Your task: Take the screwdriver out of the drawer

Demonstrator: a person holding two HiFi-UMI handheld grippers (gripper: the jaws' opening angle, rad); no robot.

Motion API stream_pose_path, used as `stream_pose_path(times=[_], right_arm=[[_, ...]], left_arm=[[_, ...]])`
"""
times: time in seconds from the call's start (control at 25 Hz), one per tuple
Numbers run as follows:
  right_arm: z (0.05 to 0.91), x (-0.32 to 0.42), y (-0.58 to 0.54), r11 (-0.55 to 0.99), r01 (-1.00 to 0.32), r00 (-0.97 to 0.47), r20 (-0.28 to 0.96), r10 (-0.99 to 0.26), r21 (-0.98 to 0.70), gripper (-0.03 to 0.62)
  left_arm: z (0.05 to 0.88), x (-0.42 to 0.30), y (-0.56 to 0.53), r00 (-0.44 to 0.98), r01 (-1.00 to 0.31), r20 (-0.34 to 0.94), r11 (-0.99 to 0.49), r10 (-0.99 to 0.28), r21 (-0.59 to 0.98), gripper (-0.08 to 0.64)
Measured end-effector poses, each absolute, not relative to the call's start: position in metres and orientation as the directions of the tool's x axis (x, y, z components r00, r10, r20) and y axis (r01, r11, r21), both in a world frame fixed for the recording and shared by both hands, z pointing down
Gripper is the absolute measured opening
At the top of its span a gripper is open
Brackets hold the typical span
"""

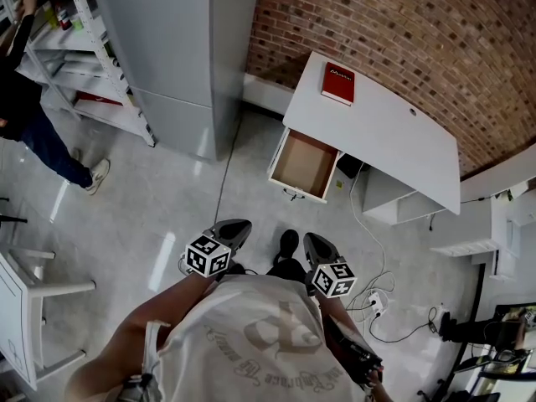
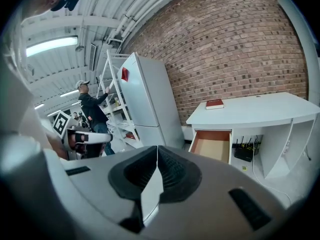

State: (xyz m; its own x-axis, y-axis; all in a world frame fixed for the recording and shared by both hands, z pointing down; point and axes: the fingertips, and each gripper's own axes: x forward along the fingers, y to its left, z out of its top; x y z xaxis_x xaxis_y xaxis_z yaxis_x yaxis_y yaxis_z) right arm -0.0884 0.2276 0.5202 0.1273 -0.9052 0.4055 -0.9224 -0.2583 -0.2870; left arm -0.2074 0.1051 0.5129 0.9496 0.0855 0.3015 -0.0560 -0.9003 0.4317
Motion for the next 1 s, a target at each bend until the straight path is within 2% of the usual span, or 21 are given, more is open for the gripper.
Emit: stream_pose_path(times=[0.56, 1.0], right_arm=[[0.527, -0.054, 0.193, -0.219, -0.928, 0.085, 0.399, -0.913, -0.302, 0.008], [0.539, 0.003, 0.179, -0.232, -0.919, 0.089, 0.405, -0.91, -0.32, 0.008]], left_arm=[[0.512, -0.179, 0.078, 0.944, -0.081, 0.324, -0.91, 0.061, 0.406, 0.011], [0.511, -0.126, 0.053, 0.938, -0.087, 0.342, -0.918, 0.055, 0.387, 0.011]])
